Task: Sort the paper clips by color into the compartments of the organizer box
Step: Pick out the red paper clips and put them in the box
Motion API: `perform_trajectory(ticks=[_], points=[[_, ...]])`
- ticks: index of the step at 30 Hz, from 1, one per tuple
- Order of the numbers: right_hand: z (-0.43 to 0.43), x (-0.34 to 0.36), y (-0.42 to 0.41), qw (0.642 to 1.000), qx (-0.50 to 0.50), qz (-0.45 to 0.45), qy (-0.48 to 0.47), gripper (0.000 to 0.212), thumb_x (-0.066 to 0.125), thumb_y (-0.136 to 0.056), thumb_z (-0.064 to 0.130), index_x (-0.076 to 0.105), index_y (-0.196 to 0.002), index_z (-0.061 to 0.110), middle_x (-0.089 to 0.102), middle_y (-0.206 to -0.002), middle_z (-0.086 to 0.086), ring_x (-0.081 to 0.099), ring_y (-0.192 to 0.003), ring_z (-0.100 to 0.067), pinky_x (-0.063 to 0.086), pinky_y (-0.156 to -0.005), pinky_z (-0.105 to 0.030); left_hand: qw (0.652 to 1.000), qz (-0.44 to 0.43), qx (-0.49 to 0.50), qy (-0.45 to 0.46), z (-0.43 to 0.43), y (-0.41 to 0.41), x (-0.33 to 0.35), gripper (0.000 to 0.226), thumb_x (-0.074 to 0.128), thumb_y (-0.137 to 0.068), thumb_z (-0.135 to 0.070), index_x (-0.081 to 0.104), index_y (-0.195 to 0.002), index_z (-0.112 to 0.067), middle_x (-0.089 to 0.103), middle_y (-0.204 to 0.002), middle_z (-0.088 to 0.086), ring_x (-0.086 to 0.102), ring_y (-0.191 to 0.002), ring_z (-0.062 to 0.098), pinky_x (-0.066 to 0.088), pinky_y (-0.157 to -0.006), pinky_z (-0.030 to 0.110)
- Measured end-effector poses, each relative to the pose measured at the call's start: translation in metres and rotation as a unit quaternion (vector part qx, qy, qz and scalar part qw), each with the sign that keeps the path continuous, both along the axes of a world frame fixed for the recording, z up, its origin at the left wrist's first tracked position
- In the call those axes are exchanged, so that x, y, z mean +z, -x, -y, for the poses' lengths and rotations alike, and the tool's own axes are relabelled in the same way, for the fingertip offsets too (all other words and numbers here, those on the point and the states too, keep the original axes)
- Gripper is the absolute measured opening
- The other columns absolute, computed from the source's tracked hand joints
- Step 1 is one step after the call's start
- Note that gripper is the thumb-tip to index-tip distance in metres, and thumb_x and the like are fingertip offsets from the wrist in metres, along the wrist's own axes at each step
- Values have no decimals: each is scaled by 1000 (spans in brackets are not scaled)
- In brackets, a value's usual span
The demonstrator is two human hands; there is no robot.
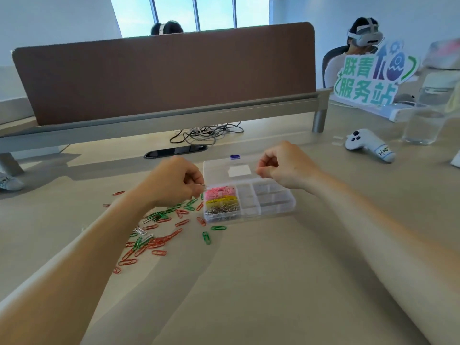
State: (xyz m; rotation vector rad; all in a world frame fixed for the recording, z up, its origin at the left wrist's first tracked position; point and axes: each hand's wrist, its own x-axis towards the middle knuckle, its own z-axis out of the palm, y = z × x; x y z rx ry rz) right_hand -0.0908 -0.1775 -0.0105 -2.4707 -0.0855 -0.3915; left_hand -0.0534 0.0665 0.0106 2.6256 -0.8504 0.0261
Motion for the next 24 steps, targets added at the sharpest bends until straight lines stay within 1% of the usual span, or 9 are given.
perform_trajectory(ticks=[2, 4, 6, 9, 11, 13, 16, 20, 24], points=[[13, -8, 0, 999, -29, 21, -33, 9, 75, -82, 18, 72, -76, 13, 69, -71, 2, 58, -61, -5, 46, -62, -21, 999, 23, -12, 35, 25, -1, 1, 1, 71, -83, -16, 71, -83, -17, 68, -72, -6, 65, -66, 7, 54, -67, 20], [21, -12, 1, 997, -39, 35, -54, 10, 75, -81, 15, 70, -73, 17, 65, -65, 9, 55, -58, 1, 40, -58, -14, 997, 44, -27, 56, 53, -3, -1, 4, 72, -82, -19, 72, -86, -18, 68, -76, -8, 64, -69, 5, 53, -68, 16], [24, -17, 4, 997, -39, 37, -60, 8, 74, -81, 11, 73, -76, 17, 64, -66, 10, 56, -60, 2, 40, -59, -12, 996, 59, -43, 59, 79, -7, -7, 6, 74, -81, -21, 74, -87, -18, 69, -78, -9, 62, -69, 1, 49, -67, 12], [28, -23, 6, 998, -35, 32, -50, 6, 72, -81, 9, 77, -85, 12, 70, -77, 2, 61, -67, -4, 45, -65, -13, 995, 75, -54, 47, 109, -14, -18, 8, 76, -79, -22, 76, -86, -18, 71, -79, -6, 61, -67, -1, 53, -69, 17], [30, -26, 5, 998, -33, 28, -46, 10, 72, -83, 9, 78, -90, 11, 74, -87, -2, 63, -74, -9, 47, -72, -17, 995, 76, -53, 34, 119, -18, -21, 9, 77, -78, -22, 76, -87, -17, 72, -80, -5, 60, -67, -1, 52, -68, 17], [31, -28, 4, 999, -33, 21, -35, 14, 70, -84, 10, 78, -95, 12, 75, -94, -2, 63, -79, -10, 50, -79, -22, 996, 68, -49, 22, 121, -21, -22, 12, 78, -77, -22, 76, -88, -17, 71, -81, -5, 61, -68, -2, 46, -65, 13], [33, -30, 4, 999, -34, 15, -36, 17, 69, -86, 11, 77, -101, 13, 74, -101, -3, 60, -82, -8, 46, -81, -21, 997, 53, -46, 20, 120, -23, -22, 16, 78, -77, -20, 75, -91, -16, 72, -83, -3, 64, -72, 1, 46, -70, 15], [31, -30, 6, 998, -31, 15, -44, 18, 68, -87, 11, 76, -102, 12, 74, -103, -3, 60, -85, -9, 44, -81, -20, 996, 63, -51, 27, 117, -23, -24, 9, 73, -82, -20, 76, -90, -18, 71, -81, -6, 60, -70, -2, 47, -69, 15], [29, -30, 5, 998, -33, 40, -47, 16, 70, -84, 12, 77, -98, 13, 74, -96, -1, 62, -80, -6, 49, -79, -21, 994, 77, -50, 52, 107, -20, -23, 8, 71, -84, -20, 77, -90, -19, 70, -80, -9, 56, -69, -7, 37, -63, 5]])
